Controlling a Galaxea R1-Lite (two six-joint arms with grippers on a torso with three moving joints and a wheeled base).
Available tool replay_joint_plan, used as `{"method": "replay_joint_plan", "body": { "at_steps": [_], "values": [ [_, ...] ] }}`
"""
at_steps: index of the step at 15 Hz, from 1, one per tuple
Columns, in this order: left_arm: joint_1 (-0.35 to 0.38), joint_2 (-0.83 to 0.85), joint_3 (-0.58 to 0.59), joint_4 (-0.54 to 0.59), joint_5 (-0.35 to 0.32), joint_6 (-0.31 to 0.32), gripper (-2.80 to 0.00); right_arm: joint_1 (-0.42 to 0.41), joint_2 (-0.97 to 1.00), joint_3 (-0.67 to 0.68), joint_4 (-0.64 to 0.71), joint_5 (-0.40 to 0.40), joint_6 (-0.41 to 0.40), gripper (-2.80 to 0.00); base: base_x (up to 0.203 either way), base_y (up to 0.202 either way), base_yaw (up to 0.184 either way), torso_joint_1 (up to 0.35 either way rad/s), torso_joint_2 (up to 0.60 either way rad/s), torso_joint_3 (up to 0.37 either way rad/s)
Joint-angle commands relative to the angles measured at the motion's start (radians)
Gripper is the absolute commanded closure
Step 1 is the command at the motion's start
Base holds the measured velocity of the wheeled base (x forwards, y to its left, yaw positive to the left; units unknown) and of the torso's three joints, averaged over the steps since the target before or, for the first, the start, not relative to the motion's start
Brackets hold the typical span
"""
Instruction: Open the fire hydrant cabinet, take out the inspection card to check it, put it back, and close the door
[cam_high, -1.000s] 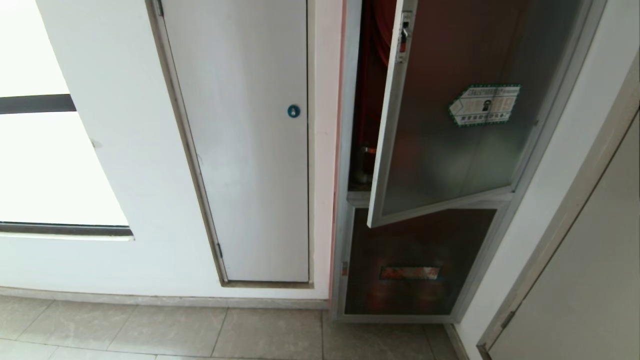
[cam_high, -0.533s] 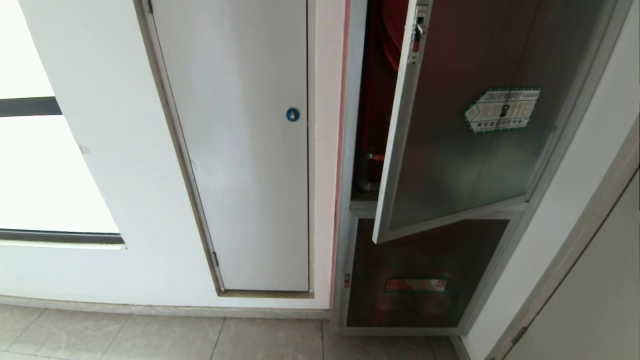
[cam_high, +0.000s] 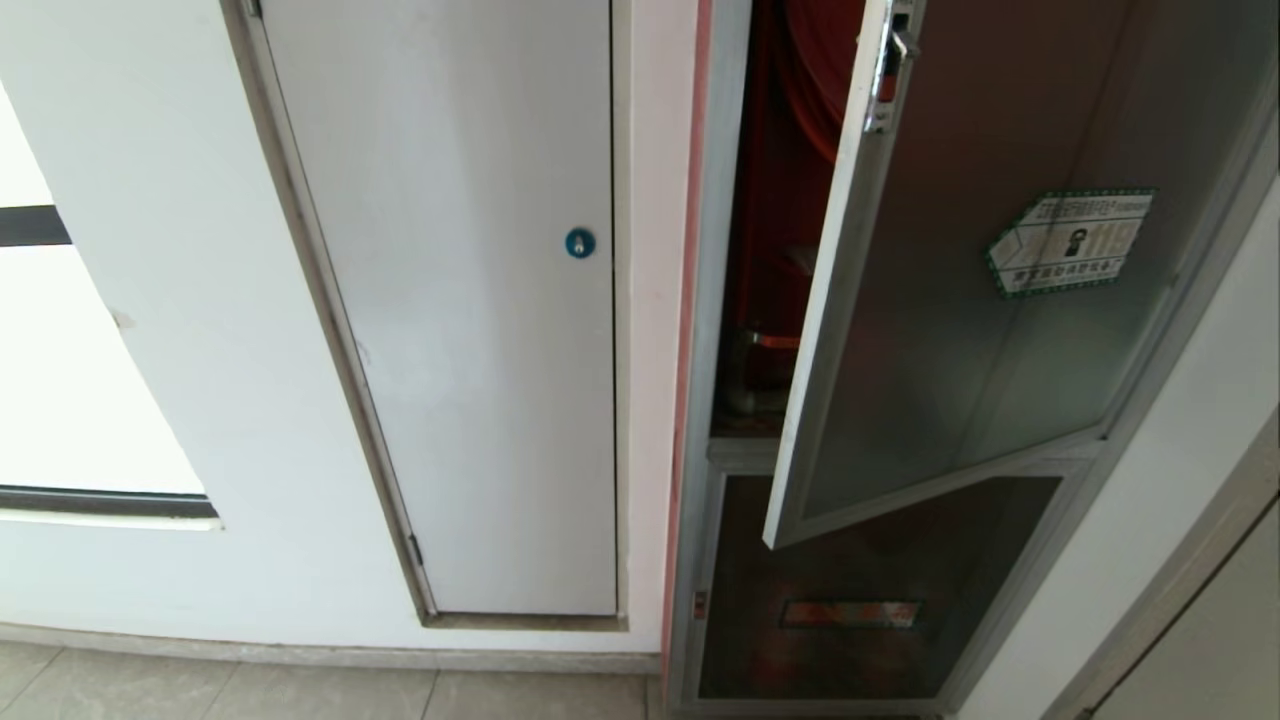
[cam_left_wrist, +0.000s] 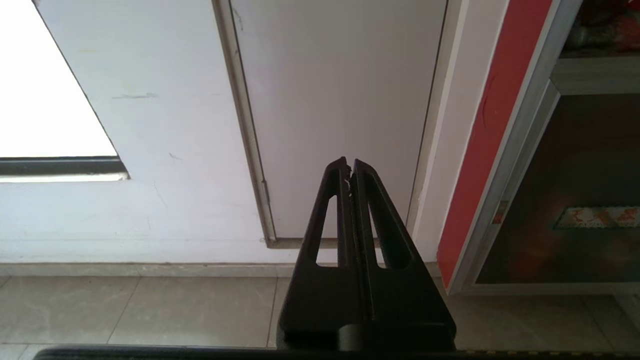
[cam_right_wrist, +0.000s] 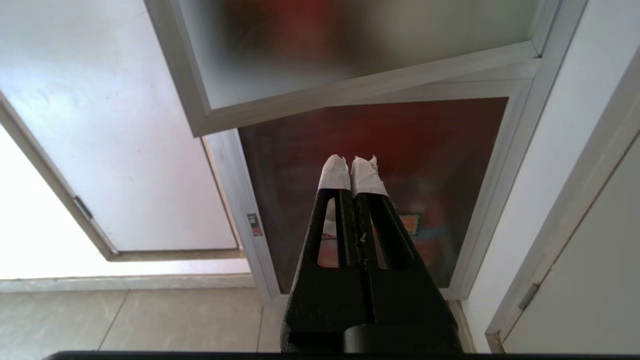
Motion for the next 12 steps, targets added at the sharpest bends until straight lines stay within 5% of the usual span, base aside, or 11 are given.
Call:
{"method": "replay_joint_plan", "body": {
  "at_steps": [1,12],
  "values": [
    [0.000,0.001,0.014,-0.001,0.000,0.000,0.00,0.000,0.002,0.003,0.000,0.000,0.001,0.00,0.195,0.000,0.002,0.003,0.00,0.004],
    [0.000,0.001,0.014,-0.001,0.000,0.000,0.00,0.000,0.002,0.003,0.000,0.000,0.001,0.00,0.196,0.000,-0.001,0.003,0.00,0.002]
  ]
}}
